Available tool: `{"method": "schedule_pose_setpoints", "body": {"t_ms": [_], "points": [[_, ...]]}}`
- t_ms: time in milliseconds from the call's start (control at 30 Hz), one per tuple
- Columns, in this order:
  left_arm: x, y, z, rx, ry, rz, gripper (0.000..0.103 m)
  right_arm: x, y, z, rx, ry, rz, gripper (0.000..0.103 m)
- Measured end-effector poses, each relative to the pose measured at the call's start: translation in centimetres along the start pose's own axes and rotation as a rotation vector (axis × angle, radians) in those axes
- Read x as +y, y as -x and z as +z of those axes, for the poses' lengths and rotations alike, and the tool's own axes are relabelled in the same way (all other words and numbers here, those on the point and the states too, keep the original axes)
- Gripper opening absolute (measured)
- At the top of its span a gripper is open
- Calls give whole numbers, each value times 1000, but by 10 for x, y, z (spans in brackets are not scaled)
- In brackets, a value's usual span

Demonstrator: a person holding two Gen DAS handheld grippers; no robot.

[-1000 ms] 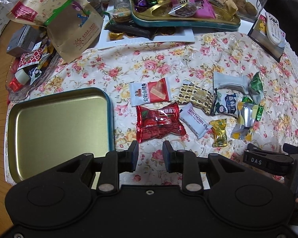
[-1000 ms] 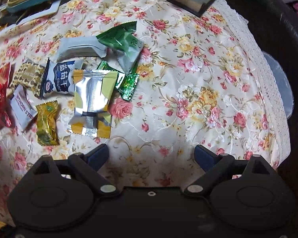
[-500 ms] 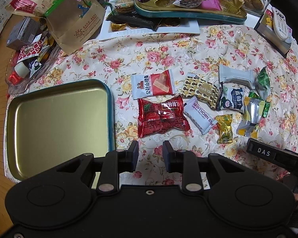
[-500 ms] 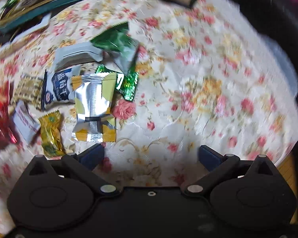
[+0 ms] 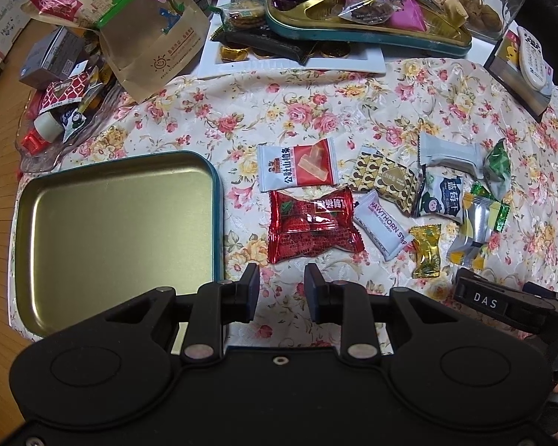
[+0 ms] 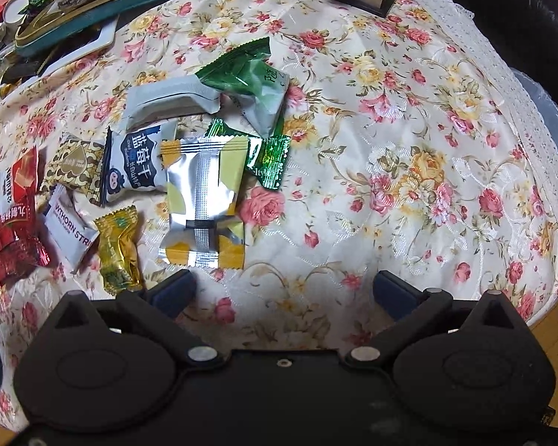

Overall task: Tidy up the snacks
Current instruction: 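Reach the right tool to the silver-and-yellow packet and grasp it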

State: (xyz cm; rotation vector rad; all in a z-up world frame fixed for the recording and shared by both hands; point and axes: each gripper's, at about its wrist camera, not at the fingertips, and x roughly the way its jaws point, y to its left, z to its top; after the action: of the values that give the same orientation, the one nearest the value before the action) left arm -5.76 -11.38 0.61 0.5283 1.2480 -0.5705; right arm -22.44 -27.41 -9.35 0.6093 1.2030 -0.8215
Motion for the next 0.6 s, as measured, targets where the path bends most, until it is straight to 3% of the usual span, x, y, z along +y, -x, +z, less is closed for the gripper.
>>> {"method": "schedule_pose_setpoints", "body": {"t_ms": [200,300,467,600], "points": [[4,-1,2,5,12,-6,37,4,1,2,-4,4,18,103],[10,1,4,-2,28,-13,37,4,12,3,-28,25,72,79],[22,-2,6,3,58,-7,37,-3,34,16,-91,-65,226,78],[27,-5,4,16,66,-11,37,1,31,25,-85,-120,258,78]]}}
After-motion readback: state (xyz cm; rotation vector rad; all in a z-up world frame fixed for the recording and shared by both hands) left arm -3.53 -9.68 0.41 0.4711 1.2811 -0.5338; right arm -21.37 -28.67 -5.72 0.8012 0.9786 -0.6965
